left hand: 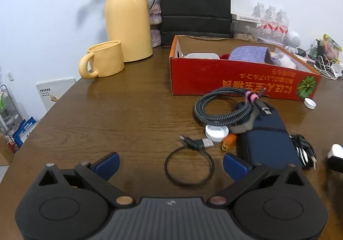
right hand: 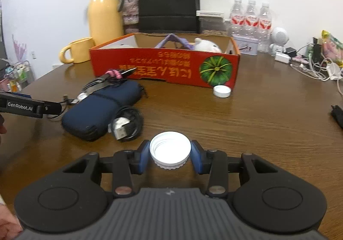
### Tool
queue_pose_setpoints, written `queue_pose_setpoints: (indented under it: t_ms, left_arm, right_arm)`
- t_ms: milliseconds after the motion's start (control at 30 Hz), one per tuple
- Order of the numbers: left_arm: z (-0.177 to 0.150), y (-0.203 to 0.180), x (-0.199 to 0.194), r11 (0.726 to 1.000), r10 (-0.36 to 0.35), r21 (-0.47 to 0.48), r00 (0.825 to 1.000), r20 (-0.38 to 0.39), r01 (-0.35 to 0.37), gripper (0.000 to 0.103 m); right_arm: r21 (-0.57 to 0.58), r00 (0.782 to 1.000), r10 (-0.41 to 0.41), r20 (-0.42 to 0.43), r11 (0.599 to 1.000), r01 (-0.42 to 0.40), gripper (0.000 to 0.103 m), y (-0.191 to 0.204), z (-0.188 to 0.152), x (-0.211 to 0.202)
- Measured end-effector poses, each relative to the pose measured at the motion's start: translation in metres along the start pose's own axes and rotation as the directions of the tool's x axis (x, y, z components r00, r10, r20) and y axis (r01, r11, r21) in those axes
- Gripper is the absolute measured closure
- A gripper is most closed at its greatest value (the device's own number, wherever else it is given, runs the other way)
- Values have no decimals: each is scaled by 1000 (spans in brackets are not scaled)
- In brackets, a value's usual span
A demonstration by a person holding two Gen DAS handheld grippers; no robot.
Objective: Organize objects
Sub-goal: 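Grasp the white bottle cap with the right tool while the left tool grasps a black cable, then carry the cap and black cable into the box and open both tools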
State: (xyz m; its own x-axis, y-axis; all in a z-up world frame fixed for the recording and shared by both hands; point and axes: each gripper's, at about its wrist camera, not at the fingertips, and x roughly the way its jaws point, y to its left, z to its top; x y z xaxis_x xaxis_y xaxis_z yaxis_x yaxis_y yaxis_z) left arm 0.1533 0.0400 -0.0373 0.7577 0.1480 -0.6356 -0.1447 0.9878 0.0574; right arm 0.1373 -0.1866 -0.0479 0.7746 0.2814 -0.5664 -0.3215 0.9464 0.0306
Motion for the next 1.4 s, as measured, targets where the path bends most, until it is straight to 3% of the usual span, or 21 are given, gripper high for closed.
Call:
queue_pose_setpoints:
  t_ms: [233,433,533,600,1000,1400]
  left_arm:
    - [11,-6,23,1000,21,5,999,-28,-21,3]
    - [13,-8,29,1000,10,11,1000,-18,-10,18]
    - [11,-9,27,999,-40,8,999,-5,40,36]
    - [8,-9,22,997,-82,15,997,11,82,76]
    - [-1,-3,-1,995,-96,14,993,67,95,76]
    - [19,-11,-25,990,-141,21,980,141,140,76]
  right_arm:
    - [24,999,-47,25,999,46,62,-11,10,4]
    - [35,998,-51,26,998,50,62,-15,11,6]
    - [37,998,-51,27,998,50,62,-15,10,6]
    - [38,998,-50,27,998,49,62,-15,10,6]
    - [45,998,-47,38,998,45,62,-14,9,3]
    - [44,995,-40,89,998,36,62,-10,24,-2]
